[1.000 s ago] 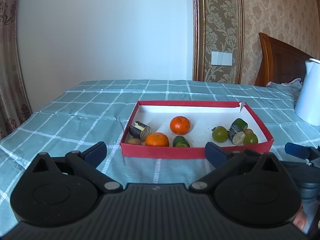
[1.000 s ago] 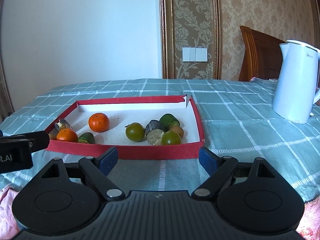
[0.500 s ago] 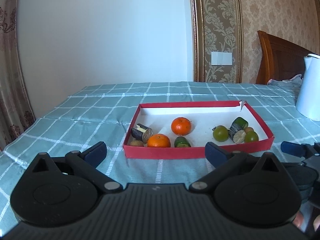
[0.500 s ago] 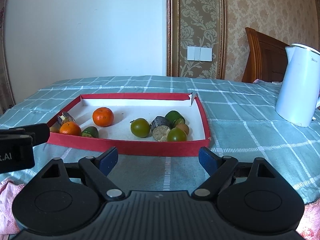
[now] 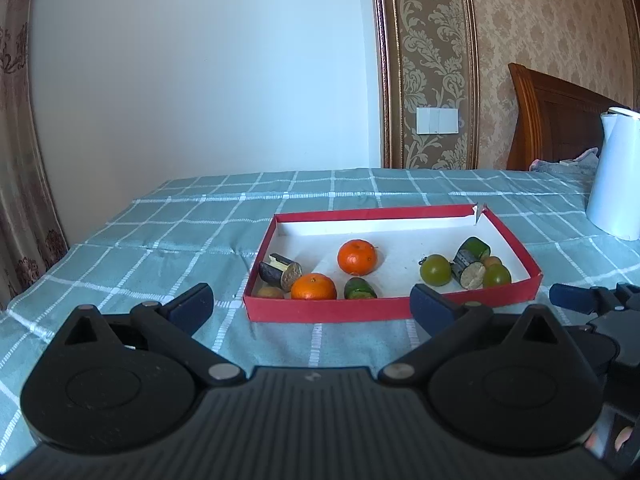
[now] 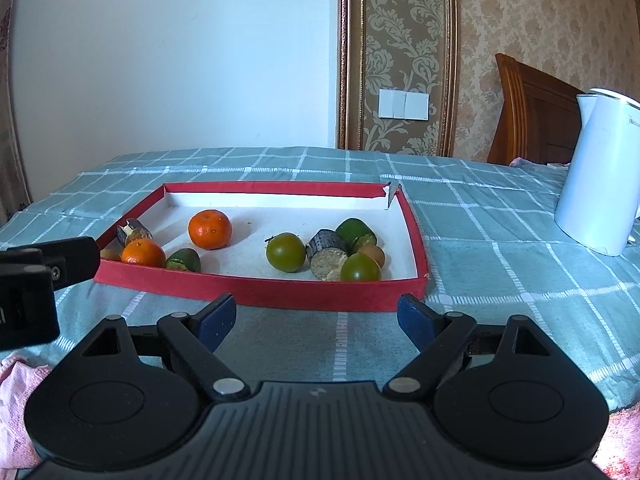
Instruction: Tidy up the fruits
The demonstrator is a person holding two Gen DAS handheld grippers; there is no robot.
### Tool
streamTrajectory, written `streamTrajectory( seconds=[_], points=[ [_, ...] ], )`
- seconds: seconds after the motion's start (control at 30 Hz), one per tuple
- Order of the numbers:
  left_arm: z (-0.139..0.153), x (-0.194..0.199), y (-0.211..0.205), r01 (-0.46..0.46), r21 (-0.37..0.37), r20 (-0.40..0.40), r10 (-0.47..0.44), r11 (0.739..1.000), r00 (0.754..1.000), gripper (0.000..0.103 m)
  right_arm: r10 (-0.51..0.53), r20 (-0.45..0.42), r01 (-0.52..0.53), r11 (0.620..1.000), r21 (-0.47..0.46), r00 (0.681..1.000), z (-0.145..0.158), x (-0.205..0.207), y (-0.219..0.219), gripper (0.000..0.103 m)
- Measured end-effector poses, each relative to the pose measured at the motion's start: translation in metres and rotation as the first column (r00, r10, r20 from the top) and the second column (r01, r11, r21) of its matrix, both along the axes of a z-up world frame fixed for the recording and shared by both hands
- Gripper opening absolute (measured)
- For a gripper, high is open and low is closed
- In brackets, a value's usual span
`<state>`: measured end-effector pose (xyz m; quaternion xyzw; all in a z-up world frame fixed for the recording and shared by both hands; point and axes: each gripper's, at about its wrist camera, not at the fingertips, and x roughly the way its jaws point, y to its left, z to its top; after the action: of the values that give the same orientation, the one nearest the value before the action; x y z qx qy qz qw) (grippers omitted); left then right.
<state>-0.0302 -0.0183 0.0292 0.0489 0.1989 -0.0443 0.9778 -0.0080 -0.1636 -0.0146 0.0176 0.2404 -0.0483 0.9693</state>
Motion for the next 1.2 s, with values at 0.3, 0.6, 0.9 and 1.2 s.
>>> streamTrajectory(
  seconds=[0.3,0.6,0.9,1.2],
  points=[
    [0.0,-0.002,0.0,0.01,0.011,0.023,-0.01,1.0,1.0,0.103,0.006,-0.002,-0.006,1.0,-0.01,1.0,0.0,0.002,0.003,0.088],
    [-0.004,0.002,0.002,0.02,0.002,-0.012,-0.02,1.0,1.0,0.103,0.01,-0.007,-0.01,1.0,-0.013,1.0,0.0,0.004,0.005,0.088],
    [-0.008,0.005,0.005,0.012,-0.006,-0.019,-0.012,1.0,1.0,0.103,0.019,-0.012,-0.02,1.0,-0.021,1.0,-0.002,0.005,0.007,0.088],
    [-0.015,0.012,0.008,-0.005,-0.017,-0.043,0.004,1.0,0.999,0.103,0.016,-0.019,-0.017,0.999,-0.036,1.0,-0.003,0.006,0.009,0.088]
  ],
)
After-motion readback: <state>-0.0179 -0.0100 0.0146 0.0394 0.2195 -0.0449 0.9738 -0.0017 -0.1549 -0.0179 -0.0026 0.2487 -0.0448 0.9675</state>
